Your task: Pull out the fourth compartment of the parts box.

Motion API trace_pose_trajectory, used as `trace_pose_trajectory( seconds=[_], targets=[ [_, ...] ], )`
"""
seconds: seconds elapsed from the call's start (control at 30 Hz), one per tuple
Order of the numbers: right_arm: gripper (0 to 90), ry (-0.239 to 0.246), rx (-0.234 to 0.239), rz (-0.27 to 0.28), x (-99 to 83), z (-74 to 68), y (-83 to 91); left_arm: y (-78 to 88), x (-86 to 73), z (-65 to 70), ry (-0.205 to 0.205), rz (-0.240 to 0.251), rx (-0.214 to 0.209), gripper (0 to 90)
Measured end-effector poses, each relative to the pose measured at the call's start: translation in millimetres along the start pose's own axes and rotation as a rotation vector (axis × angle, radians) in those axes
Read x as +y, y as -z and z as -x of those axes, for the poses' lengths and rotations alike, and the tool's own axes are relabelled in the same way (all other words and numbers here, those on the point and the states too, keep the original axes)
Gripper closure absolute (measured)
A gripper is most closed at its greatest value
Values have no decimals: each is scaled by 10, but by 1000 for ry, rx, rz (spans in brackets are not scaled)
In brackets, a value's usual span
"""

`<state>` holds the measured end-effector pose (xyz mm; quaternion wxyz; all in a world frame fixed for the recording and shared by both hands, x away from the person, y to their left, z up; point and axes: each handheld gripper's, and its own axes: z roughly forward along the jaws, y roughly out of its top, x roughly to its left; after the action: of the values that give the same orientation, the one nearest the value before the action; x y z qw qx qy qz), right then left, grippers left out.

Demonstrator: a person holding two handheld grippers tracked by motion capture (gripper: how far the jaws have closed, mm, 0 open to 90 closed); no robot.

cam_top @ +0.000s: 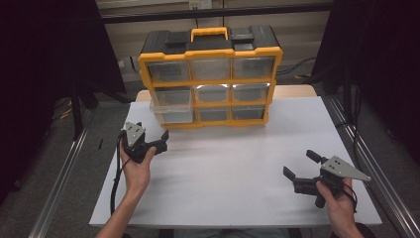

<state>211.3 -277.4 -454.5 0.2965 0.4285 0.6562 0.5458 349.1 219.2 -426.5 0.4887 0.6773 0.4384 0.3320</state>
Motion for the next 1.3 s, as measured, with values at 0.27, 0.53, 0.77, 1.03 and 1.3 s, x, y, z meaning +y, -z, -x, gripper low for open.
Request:
trace_pose_trajectory(
  seconds=[0.27,0.53,0.77,1.03,1.3],
  targets=[
    [0,5,-1,-1,2,-1,-2,40,-124,78,63,-19,-123,57],
    [0,-1,-11,3,3,6,9,231,-219,155,22,37,-129,37],
    [0,-1,-12,5,1,0,26,461,-288,200,-23,100,-136,59],
    [0,-5,-16,4,-7,0,45,653,-408,78,17,104,-123,67],
    [0,-3,-29,1,-10,11,62,844,-412,83,-16,121,-99,60]
  ],
)
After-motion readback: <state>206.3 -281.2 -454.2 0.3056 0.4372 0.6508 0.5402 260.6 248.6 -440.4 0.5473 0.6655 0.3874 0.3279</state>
